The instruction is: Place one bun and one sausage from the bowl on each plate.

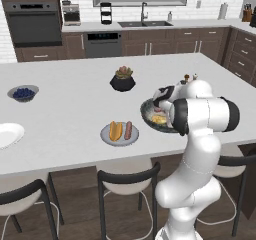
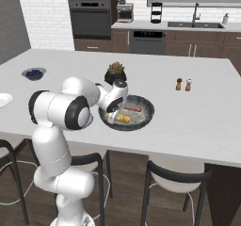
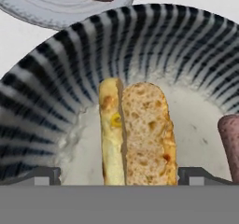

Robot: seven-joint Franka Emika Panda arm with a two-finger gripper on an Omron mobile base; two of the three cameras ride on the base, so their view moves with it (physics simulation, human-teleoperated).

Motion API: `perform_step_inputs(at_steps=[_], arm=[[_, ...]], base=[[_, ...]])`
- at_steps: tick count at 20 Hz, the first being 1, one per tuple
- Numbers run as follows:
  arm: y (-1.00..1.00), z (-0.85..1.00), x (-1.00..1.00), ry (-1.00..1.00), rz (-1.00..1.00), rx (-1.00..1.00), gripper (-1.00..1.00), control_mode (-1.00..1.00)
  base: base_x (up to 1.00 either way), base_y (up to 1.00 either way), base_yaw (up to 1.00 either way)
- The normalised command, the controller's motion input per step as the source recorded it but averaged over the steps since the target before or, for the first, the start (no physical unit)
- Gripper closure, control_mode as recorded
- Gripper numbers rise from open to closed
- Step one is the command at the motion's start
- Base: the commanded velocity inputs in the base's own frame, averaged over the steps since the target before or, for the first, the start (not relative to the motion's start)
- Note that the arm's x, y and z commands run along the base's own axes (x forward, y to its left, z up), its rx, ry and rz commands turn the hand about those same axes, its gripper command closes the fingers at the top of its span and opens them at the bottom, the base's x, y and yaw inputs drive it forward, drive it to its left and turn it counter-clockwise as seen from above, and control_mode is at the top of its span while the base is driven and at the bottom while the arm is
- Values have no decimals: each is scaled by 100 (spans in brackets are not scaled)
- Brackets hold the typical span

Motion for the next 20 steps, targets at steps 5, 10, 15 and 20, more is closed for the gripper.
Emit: perform_step_inputs(at_steps=[5, 10, 15, 20], arm=[[-1, -22, 0, -1, 0, 0, -100, -100], [0, -17, 9, -2, 0, 0, -100, -100], [-1, -5, 14, 0, 0, 0, -100, -100], [-11, -8, 9, 0, 2, 0, -100, -100]], base=[[0, 0, 0], [0, 0, 0], [0, 0, 0], [0, 0, 0]])
